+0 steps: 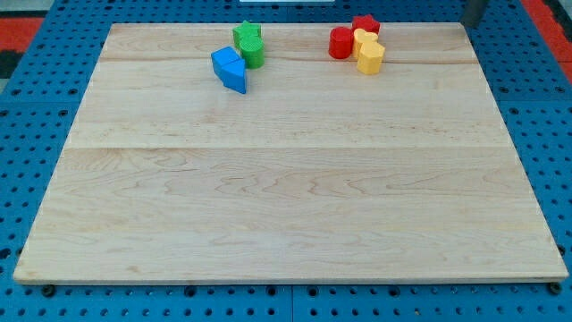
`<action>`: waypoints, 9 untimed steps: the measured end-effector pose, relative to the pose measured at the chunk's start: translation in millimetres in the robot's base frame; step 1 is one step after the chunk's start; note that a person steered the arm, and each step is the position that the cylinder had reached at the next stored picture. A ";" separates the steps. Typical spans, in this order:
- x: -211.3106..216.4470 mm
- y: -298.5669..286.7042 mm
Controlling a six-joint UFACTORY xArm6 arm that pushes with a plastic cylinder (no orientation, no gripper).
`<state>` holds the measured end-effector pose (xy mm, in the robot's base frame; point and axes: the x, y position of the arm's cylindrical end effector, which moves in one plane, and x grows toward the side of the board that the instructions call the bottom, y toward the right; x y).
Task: Move the red star to the right of the green circle
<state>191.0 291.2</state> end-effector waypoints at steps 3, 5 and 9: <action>5.9 -62.2; 10.0 -156.4; 51.8 -385.2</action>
